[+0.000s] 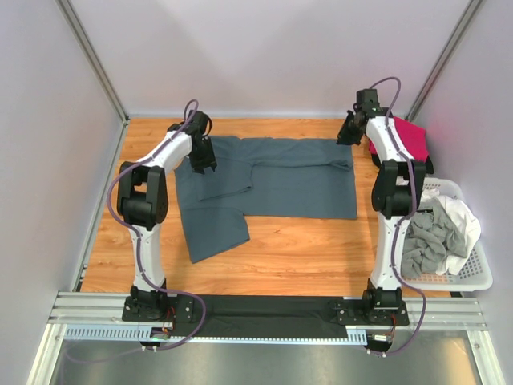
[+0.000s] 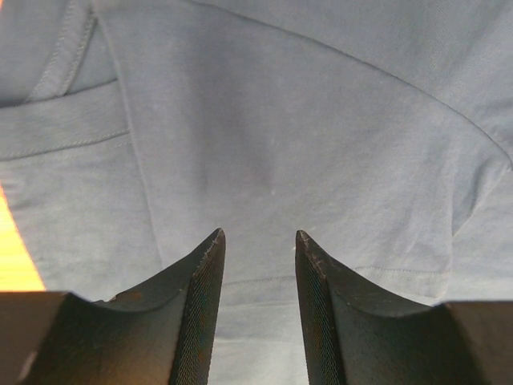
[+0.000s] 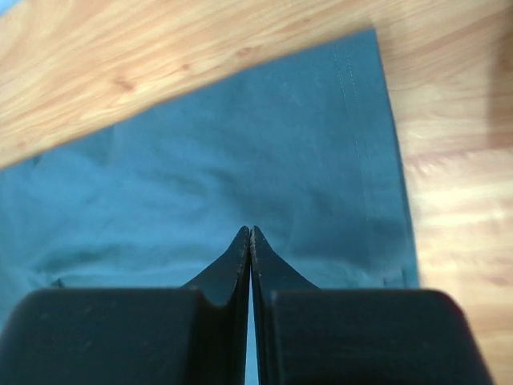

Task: Fold and stack the t-shirts
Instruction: Fold the tshirt

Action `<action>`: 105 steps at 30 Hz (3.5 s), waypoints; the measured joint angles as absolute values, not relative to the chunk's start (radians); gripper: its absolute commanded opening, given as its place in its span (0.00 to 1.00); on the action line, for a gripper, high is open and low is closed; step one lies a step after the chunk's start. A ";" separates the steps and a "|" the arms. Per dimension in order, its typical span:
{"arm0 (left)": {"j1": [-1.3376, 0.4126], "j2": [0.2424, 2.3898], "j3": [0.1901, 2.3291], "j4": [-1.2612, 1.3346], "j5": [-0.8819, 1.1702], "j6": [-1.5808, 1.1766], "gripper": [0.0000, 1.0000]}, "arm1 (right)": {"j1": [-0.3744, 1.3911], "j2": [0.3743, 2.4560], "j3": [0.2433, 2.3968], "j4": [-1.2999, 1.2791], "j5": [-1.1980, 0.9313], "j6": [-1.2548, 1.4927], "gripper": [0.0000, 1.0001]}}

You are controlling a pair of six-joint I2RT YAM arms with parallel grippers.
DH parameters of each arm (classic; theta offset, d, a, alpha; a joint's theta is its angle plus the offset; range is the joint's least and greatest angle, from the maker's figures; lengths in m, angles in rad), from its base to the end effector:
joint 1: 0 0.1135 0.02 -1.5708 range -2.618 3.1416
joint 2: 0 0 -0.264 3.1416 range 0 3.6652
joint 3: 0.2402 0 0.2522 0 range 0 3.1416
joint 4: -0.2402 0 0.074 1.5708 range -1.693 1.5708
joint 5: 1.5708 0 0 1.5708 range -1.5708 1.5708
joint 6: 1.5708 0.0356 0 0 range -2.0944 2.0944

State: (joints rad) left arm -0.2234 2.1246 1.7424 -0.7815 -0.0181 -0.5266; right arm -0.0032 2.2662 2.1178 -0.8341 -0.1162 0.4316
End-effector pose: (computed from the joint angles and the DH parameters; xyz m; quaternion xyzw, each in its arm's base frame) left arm 0.4408 -0.0995 0.2017 -0.1497 0.9678 -0.0658 0.1913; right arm 0.5010 0.0025 0.2483 0.1896 0.9366 0.1158 0.2710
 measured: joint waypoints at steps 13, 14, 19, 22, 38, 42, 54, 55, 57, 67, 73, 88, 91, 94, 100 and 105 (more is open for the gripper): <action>-0.218 2.130 1.718 -0.751 -0.032 -0.649 0.37 | -0.004 2.451 2.137 -0.810 -0.089 0.432 0.00; -0.216 2.138 1.718 -0.753 -0.035 -0.659 0.37 | -0.004 2.452 2.138 -0.810 -0.086 0.430 0.00; -0.189 2.172 1.715 -0.782 -0.054 -0.712 0.36 | -0.004 2.476 2.170 -0.810 -0.087 0.435 0.03; -0.162 2.182 1.713 -0.805 -0.058 -0.748 0.36 | 0.000 2.496 2.203 -0.808 -0.086 0.449 0.08; -0.130 2.082 1.601 -0.788 -0.080 -0.746 0.58 | 0.034 2.540 2.382 -0.810 -0.115 0.401 0.65; -0.139 1.941 1.594 -0.761 -0.096 -0.681 0.70 | 0.031 2.405 2.335 -0.773 -0.136 0.347 1.00; -0.147 1.285 1.087 -0.719 -0.065 -0.812 0.99 | 0.031 1.726 1.728 -0.688 -0.121 0.339 1.00; -0.147 1.251 1.031 -0.722 -0.052 -0.834 0.99 | 0.031 1.700 1.662 -0.691 -0.114 0.350 1.00; -0.150 1.171 0.913 -0.736 -0.022 -0.876 0.98 | 0.030 1.662 1.520 -0.709 -0.099 0.377 1.00; -0.336 0.866 0.572 -0.813 0.007 -1.082 0.86 | 0.022 1.497 1.141 -0.756 -0.022 0.497 1.00; -0.408 0.811 0.478 -0.866 -0.010 -1.173 0.81 | 0.018 1.489 1.079 -0.709 0.017 0.547 1.00; -0.416 0.977 0.496 -0.811 -0.030 -1.190 0.58 | 0.012 1.544 1.078 -0.666 0.052 0.580 0.99; -0.416 0.976 0.496 -0.797 -0.030 -1.200 0.57 | 0.013 1.557 1.081 -0.655 0.052 0.580 0.99; -0.416 0.981 0.495 -0.789 -0.030 -1.206 0.62 | 0.013 1.564 1.081 -0.646 0.052 0.580 0.99; -0.416 1.019 0.495 -0.789 -0.030 -1.210 0.60 | 0.005 1.565 1.081 -0.642 0.053 0.580 0.99; -0.416 1.063 0.495 -0.783 -0.025 -1.210 0.46 | -0.002 1.565 1.081 -0.632 0.053 0.584 0.95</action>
